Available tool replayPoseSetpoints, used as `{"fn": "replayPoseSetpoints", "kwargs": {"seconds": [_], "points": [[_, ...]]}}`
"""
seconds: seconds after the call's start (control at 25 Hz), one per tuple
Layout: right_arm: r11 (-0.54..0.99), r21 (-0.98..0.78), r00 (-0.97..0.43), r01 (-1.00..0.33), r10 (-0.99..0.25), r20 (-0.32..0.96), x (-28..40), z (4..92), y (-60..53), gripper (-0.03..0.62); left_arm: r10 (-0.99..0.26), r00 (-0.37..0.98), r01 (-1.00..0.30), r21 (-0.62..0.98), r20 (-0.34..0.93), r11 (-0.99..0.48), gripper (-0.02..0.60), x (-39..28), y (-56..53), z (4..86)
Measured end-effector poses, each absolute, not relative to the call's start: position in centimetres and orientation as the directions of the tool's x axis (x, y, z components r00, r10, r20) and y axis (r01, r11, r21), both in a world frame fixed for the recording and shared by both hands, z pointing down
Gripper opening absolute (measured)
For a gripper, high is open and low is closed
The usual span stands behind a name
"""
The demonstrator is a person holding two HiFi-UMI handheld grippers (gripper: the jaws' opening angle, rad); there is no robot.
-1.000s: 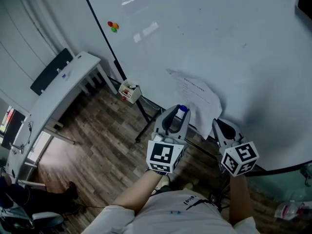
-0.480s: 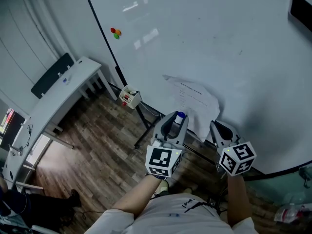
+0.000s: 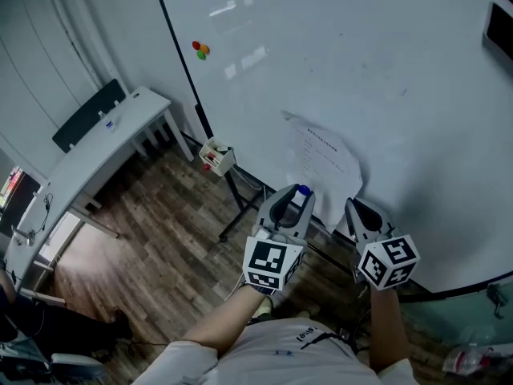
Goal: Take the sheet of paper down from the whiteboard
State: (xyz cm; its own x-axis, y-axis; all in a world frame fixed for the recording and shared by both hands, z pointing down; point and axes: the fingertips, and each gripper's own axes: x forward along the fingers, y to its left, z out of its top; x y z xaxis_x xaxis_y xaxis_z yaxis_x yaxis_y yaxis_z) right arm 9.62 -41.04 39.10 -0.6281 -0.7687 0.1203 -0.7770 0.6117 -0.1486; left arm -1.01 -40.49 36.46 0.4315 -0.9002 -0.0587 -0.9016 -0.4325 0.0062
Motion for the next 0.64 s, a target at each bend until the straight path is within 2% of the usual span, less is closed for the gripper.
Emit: {"fn": "replayPoseSetpoints", "kwargs": {"seconds": [0.64], "points": [[0.618, -0.163, -0.638, -0.769, -0.759, 0.129, 9.16, 39.21, -41.41, 0.012, -0.900, 0.434, -0.901, 0.012, -0.046, -0.435, 0.133, -1.28, -41.10, 36.68]]}}
